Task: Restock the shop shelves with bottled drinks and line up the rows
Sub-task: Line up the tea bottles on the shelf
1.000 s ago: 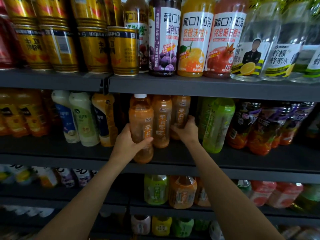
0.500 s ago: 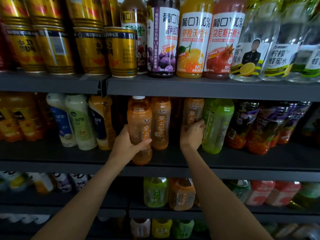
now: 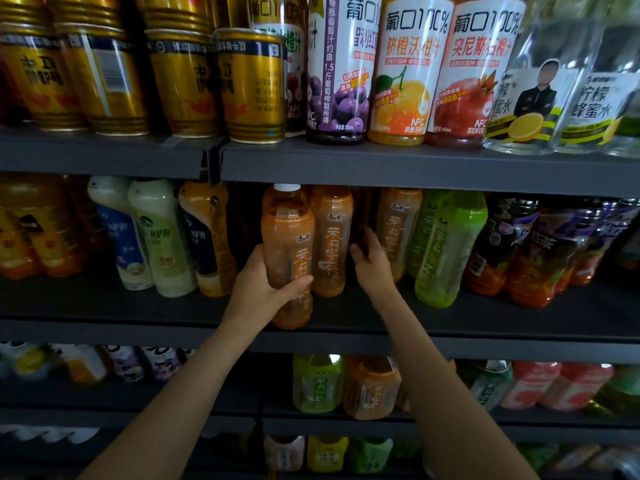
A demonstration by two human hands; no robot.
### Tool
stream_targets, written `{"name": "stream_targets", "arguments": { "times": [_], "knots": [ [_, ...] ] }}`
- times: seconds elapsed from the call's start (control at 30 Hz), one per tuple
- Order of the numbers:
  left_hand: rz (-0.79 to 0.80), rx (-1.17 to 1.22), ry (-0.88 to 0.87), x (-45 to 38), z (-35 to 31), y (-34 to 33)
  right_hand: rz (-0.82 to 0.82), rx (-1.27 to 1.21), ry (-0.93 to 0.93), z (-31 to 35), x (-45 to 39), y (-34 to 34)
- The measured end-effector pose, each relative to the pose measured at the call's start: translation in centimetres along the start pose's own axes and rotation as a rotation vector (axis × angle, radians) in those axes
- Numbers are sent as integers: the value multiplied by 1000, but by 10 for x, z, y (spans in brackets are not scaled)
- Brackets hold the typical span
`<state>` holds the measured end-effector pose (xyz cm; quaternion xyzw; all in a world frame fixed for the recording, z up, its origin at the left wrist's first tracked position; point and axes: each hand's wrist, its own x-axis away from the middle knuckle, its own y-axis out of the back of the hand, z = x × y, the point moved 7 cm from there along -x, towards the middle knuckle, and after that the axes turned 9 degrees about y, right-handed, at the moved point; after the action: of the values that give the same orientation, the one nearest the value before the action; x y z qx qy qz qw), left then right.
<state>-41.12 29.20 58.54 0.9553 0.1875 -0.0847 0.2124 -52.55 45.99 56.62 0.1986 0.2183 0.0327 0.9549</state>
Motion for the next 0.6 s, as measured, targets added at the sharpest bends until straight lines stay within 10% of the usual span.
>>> {"name": "stream_targets", "arguments": {
  "times": [0.6],
  "knots": [
    [1, 35, 13, -3, 8, -3, -193, 179, -125, -9, -63, -13]
  ]
}}
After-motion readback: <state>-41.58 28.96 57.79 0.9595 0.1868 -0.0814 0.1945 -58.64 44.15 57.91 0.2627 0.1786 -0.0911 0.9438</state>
